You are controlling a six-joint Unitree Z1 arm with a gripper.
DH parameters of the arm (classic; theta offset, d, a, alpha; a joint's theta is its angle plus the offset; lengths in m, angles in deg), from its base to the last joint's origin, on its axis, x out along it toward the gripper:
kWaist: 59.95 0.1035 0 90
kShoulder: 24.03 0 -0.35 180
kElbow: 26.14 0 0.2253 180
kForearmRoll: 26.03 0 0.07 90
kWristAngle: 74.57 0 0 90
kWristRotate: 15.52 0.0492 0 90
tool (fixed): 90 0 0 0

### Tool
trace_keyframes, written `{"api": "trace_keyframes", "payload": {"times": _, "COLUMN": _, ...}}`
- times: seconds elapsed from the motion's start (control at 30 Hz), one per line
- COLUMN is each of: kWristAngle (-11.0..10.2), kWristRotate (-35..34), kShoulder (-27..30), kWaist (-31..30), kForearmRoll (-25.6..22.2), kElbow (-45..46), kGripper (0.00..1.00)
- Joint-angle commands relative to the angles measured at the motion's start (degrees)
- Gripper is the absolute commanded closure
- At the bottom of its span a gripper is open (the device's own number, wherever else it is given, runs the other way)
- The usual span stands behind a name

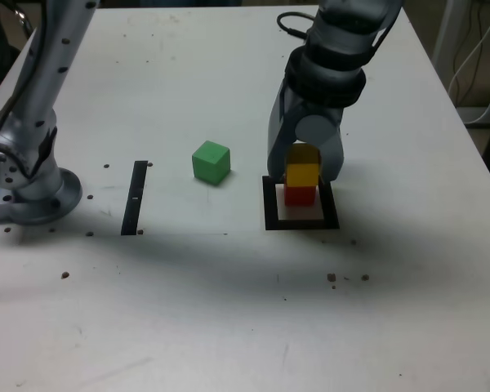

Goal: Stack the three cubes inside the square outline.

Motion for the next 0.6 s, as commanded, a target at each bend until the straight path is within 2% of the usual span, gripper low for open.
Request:
{"api": "trace_keyframes", "payload": {"times": 0.0, "kWristAngle": -0.2, "kWristRotate": 0.2, "kShoulder": -0.4, "kWaist": 0.3, "kForearmRoll": 0.0, "kElbow": 0.2, "kGripper": 0.48}}
{"api": "trace_keyframes", "payload": {"times": 0.27, "kWristAngle": -0.5, "kWristRotate": 0.7, "kShoulder": -0.4, "kWaist": 1.1, "kForearmRoll": 0.0, "kElbow": 0.2, "kGripper": 0.45}}
{"api": "trace_keyframes", "payload": {"times": 0.4, "kWristAngle": -0.2, "kWristRotate": 1.1, "kShoulder": -0.4, "kWaist": 1.2, "kForearmRoll": 0.2, "kElbow": 0.1, "kGripper": 0.37}}
{"api": "trace_keyframes", "payload": {"times": 0.57, "kWristAngle": -0.1, "kWristRotate": 1.5, "kShoulder": -0.2, "kWaist": 1.2, "kForearmRoll": 0.4, "kElbow": 0.3, "kGripper": 0.21}}
